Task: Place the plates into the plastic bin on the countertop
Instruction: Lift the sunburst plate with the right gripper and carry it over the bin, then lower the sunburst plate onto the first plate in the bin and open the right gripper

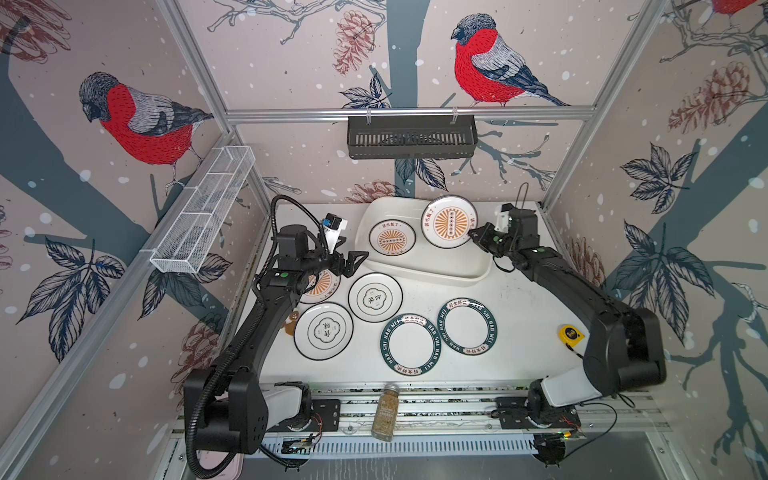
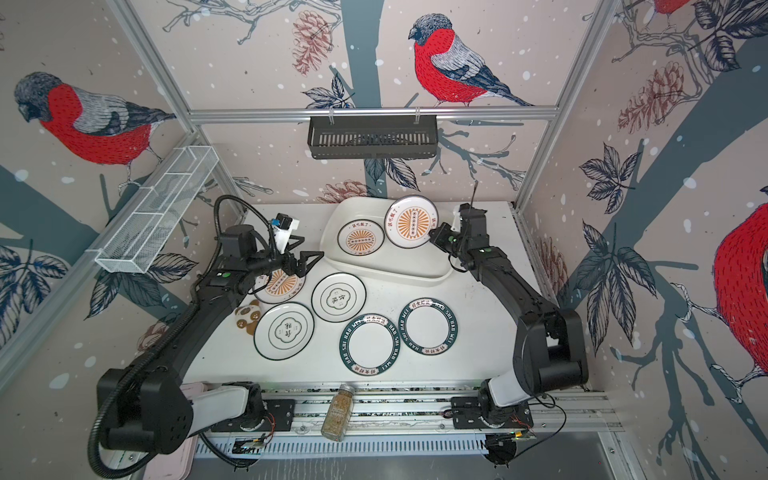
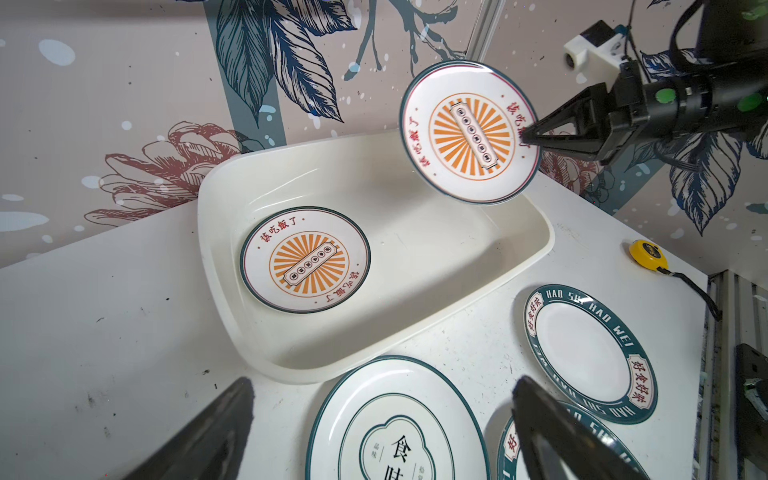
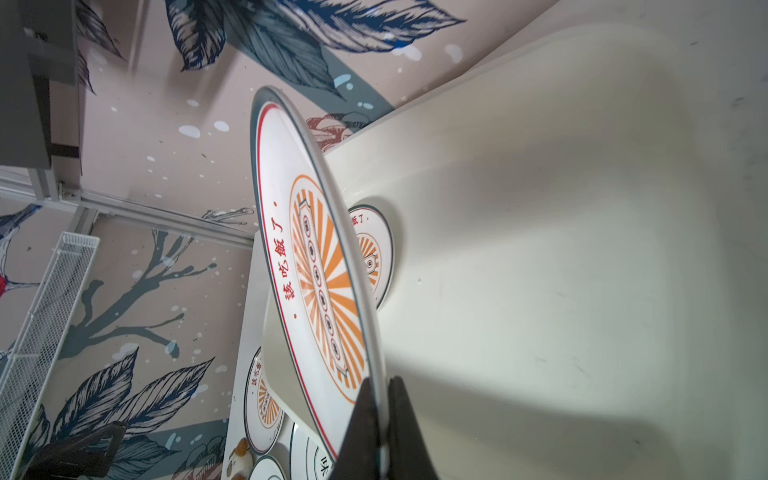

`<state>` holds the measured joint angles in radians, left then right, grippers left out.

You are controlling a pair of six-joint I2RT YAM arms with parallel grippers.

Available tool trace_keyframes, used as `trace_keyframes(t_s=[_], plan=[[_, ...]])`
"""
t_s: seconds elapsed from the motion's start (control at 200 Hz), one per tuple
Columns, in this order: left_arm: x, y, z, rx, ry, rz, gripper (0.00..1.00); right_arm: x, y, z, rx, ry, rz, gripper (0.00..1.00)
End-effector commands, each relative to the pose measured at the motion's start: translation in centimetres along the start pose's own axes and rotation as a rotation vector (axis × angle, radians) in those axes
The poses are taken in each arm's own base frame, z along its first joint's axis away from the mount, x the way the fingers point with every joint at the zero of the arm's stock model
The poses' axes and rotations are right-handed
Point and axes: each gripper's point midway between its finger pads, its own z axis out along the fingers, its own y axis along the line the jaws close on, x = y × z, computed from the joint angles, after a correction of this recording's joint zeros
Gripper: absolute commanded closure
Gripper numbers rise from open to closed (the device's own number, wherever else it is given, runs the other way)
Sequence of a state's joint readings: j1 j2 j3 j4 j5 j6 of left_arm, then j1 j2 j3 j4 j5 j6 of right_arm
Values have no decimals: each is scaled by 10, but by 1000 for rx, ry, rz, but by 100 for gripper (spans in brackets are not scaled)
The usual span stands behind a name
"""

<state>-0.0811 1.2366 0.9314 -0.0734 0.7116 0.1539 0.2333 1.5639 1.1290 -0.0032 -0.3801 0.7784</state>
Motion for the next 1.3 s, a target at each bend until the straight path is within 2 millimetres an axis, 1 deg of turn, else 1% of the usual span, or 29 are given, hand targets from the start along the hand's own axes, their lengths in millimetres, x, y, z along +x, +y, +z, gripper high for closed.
trace_keyframes(t_s=[0.0,0.055,0.075,0.15,0.255,0.395,0.56,0.725,0.755,0.941,1.296], plan=[[-4,-2,-1,6,-16,17,4,1,20,28,-41,11,-51,98],[-4,-2,-2,6,-18,17,4,7,25,45,-58,44,-55,98],[-4,-3,-2,6,-18,18,4,12,25,54,-59,66,-55,98],[-5,-3,-3,5,-22,21,4,20,31,76,-77,108,-60,98],[-6,-4,-3,7,-26,21,4,32,31,106,-85,167,-55,98],[-6,-4,-3,9,-28,19,4,39,23,133,-87,198,-30,98],[-7,-5,-3,11,-30,21,4,51,18,158,-97,259,-9,97],[-7,-5,-3,14,-32,20,4,55,13,171,-93,286,-6,96],[-7,-5,-3,16,-32,19,4,57,9,175,-86,295,-3,96],[-8,-3,-2,9,-32,20,4,61,3,185,-81,313,14,95],[-8,-3,-2,13,-32,25,4,66,-2,195,-87,342,31,90]])
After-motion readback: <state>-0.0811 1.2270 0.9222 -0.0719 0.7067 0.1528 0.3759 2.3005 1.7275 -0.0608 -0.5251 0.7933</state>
